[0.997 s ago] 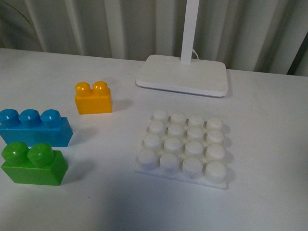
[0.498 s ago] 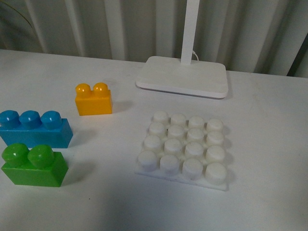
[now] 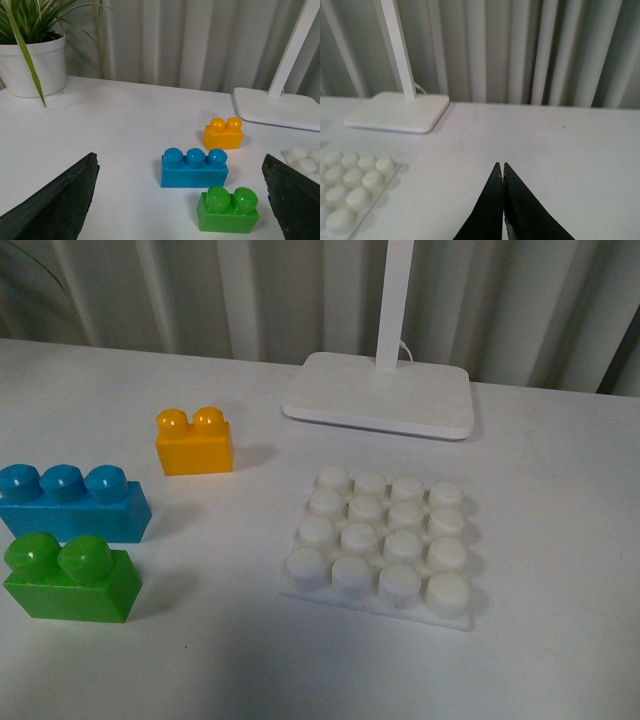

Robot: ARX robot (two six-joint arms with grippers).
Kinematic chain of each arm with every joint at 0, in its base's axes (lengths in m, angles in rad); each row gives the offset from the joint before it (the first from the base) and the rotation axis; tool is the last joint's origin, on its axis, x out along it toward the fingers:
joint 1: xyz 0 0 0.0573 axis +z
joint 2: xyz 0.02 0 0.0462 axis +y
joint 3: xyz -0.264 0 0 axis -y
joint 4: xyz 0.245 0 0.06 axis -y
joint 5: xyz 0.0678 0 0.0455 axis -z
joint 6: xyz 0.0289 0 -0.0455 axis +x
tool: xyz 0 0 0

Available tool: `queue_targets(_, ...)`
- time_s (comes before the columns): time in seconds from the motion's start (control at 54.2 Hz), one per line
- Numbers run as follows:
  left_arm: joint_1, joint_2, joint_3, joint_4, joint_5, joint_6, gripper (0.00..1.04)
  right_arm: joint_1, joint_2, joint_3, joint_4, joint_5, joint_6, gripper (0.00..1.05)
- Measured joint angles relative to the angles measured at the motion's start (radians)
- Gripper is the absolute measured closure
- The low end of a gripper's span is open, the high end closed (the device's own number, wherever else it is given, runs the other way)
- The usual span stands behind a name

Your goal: Insert yellow block into base center

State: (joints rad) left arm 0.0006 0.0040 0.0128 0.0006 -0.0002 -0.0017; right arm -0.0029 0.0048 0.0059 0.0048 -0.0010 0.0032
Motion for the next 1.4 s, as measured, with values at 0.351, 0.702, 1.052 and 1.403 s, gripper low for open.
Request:
queue_targets(0.351, 0.0, 0.0, 0.0, 0.0, 0.0, 0.0, 0.06, 0.0, 0.0, 0.0, -0.003, 0.0, 0.0, 1.04)
queue_targets(0.702, -0.068, 0.158, 0.039, -0.005, -0.19, -0.006, 0.06, 0.0, 0.0, 0.0, -0.003, 0.0, -0.002, 0.41)
queue_targets(1.052, 0.09, 0.697, 0.379, 0.114, 0.132, 0.501, 0.06, 0.0, 0.0, 0.0, -0.003, 0.0, -0.001, 0.09)
queue_targets(1.403, 0.044, 1.236, 0.96, -0.245, 0.191, 1.394, 0.06, 0.0, 0.0, 0.0, -0.003, 0.0, -0.001, 0.09)
